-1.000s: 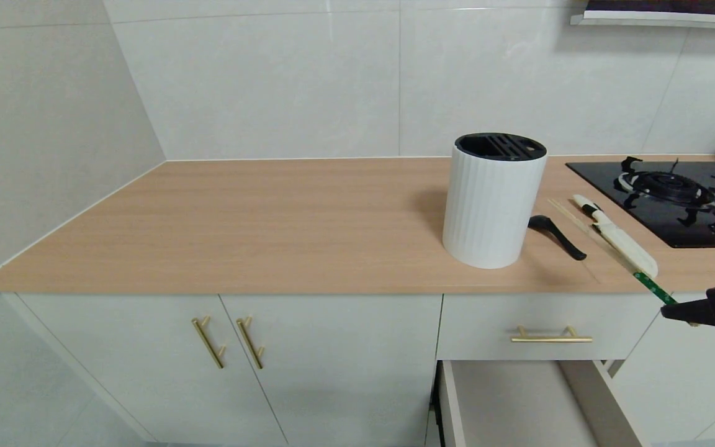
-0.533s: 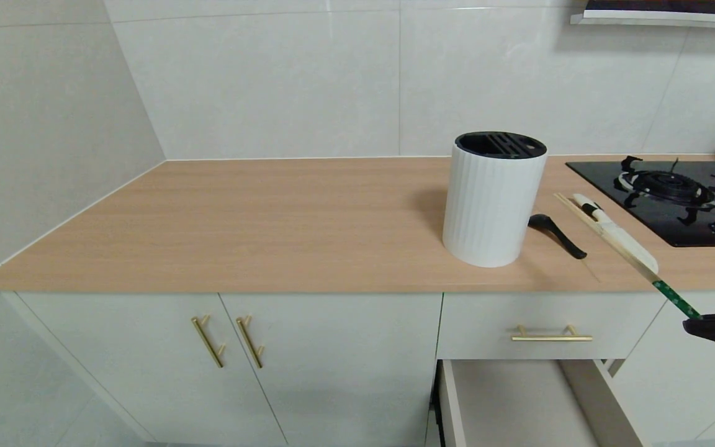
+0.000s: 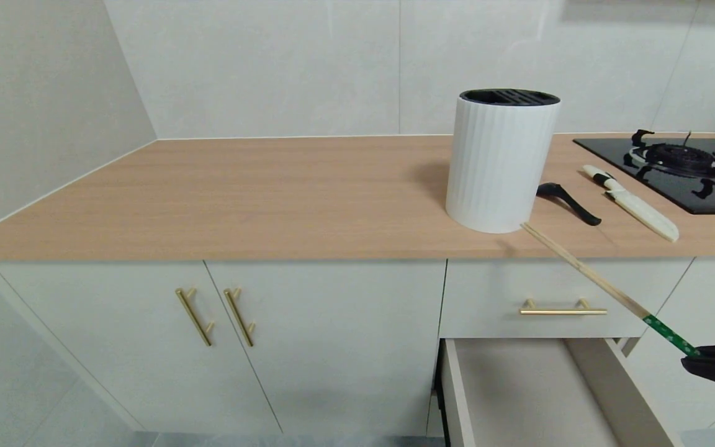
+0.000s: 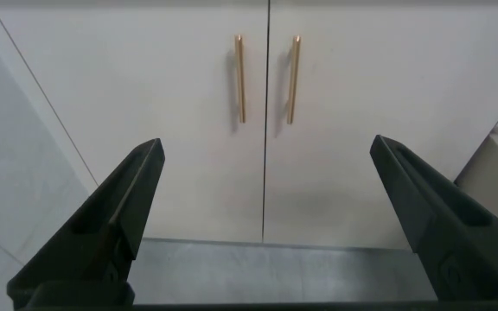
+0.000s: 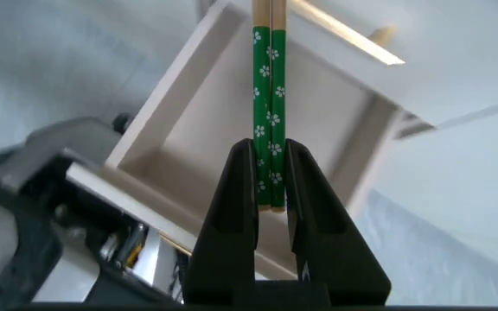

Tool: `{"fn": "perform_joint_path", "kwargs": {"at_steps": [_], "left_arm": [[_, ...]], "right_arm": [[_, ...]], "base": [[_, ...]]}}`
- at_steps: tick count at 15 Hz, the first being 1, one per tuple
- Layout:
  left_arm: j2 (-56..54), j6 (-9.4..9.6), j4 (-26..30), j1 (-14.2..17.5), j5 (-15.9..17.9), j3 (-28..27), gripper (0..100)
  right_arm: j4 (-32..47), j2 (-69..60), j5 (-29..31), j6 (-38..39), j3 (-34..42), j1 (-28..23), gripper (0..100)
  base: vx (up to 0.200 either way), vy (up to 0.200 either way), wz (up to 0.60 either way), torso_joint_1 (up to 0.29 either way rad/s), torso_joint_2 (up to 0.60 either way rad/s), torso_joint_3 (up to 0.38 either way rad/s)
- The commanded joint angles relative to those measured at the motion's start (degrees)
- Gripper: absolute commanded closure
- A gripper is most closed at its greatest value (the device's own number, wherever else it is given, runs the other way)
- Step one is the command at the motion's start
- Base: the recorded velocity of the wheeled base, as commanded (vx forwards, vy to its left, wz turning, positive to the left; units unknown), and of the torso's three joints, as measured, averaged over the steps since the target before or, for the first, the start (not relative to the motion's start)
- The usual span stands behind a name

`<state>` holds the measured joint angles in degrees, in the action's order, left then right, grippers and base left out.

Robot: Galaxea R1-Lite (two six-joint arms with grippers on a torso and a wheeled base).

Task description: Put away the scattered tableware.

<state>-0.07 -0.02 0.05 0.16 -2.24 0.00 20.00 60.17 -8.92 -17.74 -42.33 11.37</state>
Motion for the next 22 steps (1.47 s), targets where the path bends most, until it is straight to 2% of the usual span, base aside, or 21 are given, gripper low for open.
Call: {"fn": "perform_joint_path", "kwargs": {"at_steps": [1, 5, 12, 19, 21, 22], "left_arm": [[0.07, -0.06, -0.14, 0.02, -0.04, 0.00, 0], [0.07, -0.06, -0.05, 0.02, -0.04, 0.00, 0], [0.07, 0.02, -0.05, 0.02, -0.04, 0.00, 0], [0.07, -0.06, -0.05, 0.02, -0.04, 0.00, 0], [0.07, -0.06, -0.05, 0.02, -0.04, 0.00, 0], [0.07, 0.02, -0.05, 0.02, -0.04, 0.00, 0]], "right_arm": [[0.03, -1.37, -0.31, -0.37, 1.63, 2.60, 100], [0.03, 1.61, -0.04, -0.54, 4.27, 7.08, 100], [-1.72, 10.75, 0.13, -1.42, 7.17, 7.70, 100], [-9.72, 19.81, 3.30, -0.90, 9.45, 6.29, 100], [-11.48, 21.92, 3.47, 0.51, 9.37, 5.59, 100], [-13.41, 24.47, 3.56, 4.47, 8.93, 5.59, 100]], "base": [[0.000, 0.000, 0.00, -0.173, 0.49, 0.295], [0.000, 0.000, 0.00, -0.159, 0.47, 0.300], [0.000, 0.000, 0.00, -0.101, 0.41, 0.298], [0.000, 0.000, 0.00, -0.006, 0.03, 0.018], [0.000, 0.000, 0.00, 0.000, 0.00, 0.000], [0.000, 0.000, 0.00, 0.000, 0.00, 0.000]]}}
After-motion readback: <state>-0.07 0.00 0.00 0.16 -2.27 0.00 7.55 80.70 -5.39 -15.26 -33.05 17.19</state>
